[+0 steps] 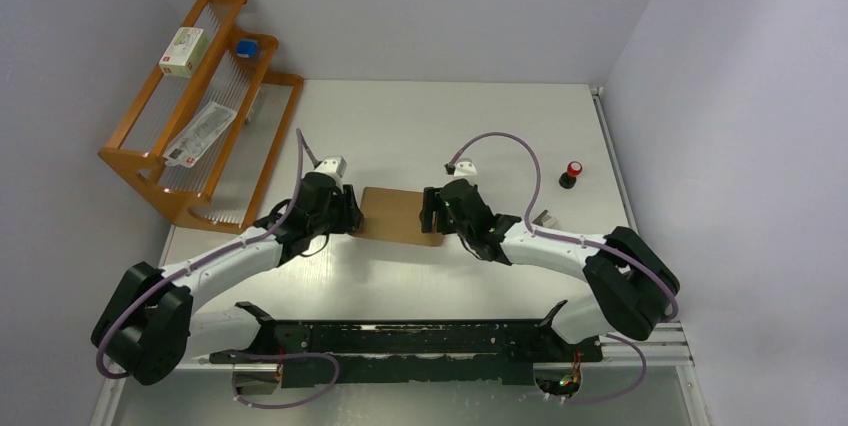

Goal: Fold the paper box

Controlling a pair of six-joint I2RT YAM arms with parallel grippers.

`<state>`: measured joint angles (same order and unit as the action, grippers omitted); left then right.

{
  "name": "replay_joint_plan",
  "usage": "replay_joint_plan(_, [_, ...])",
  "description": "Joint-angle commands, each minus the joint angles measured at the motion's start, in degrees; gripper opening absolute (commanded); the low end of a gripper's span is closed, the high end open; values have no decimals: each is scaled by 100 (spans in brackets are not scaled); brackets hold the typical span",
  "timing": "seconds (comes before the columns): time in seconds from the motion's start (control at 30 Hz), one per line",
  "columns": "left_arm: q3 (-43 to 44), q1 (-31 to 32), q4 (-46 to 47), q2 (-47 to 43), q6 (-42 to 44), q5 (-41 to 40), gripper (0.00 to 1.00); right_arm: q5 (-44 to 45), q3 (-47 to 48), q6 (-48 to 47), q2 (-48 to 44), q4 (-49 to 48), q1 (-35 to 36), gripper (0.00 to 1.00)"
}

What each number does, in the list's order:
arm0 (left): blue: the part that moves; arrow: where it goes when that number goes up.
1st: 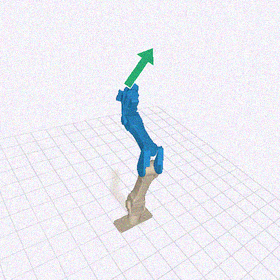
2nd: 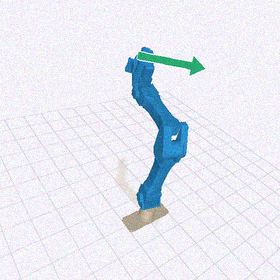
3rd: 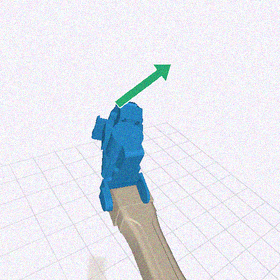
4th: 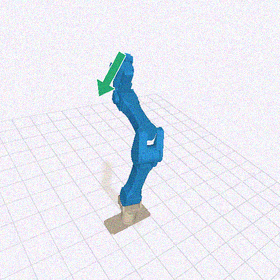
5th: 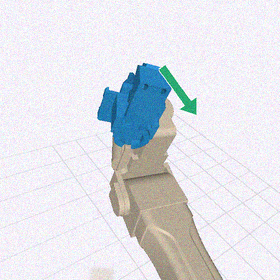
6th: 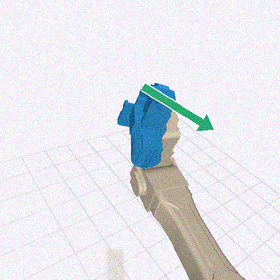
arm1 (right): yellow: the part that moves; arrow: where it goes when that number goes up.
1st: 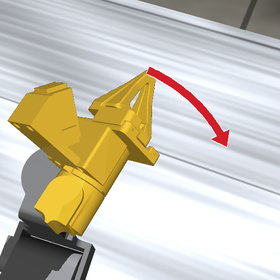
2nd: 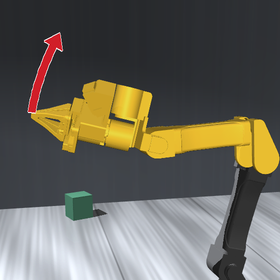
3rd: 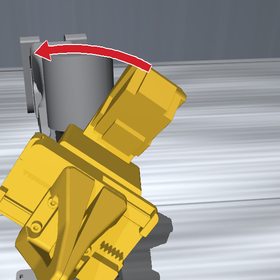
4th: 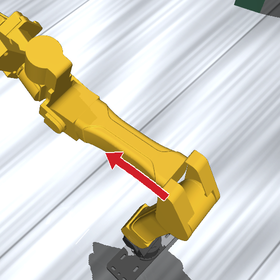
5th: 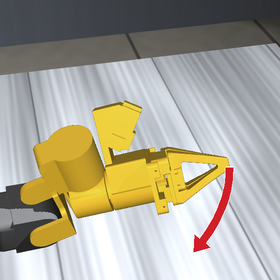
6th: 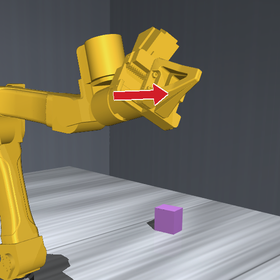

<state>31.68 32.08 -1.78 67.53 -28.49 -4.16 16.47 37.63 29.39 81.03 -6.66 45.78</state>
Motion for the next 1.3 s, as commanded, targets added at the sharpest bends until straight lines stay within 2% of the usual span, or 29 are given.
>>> replay_joint_plan(0.0, [-77, -28, 434, 170, -15, 22, 46, -87, -202, 153, 170, -351, -75, 75])
replay_joint_plan(0.17, [-93, -19, 561, 291, 7, 171, 44, -153, -266, 139, 314, -435, -144, 71])
replay_joint_plan(0.3, [-246, -17, 652, 163, -131, 350, 49, -224, -260, 88, 186, -407, -222, 71])
replay_joint_plan(0.43, [-418, -62, 876, -400, -428, 6, 58, -446, -237, 66, -105, -280, -438, 73])
replay_joint_plan(0.57, [-219, -150, 881, -288, -448, -139, 60, -675, -404, 141, -389, -460, -578, 72])
replay_joint_plan(0.73, [-62, -175, 1146, 340, -378, 145, 56, -900, -480, 231, -276, -617, -631, 68])
replay_joint_plan(1.03, [-285, -175, 1430, 938, -266, 355, 39, -1077, -701, 361, 180, -1004, -667, 57])
replay_joint_plan(1.27, [-590, -175, 1791, 1091, -366, 566, 38, -978, -621, 314, 637, -1070, -749, 54])
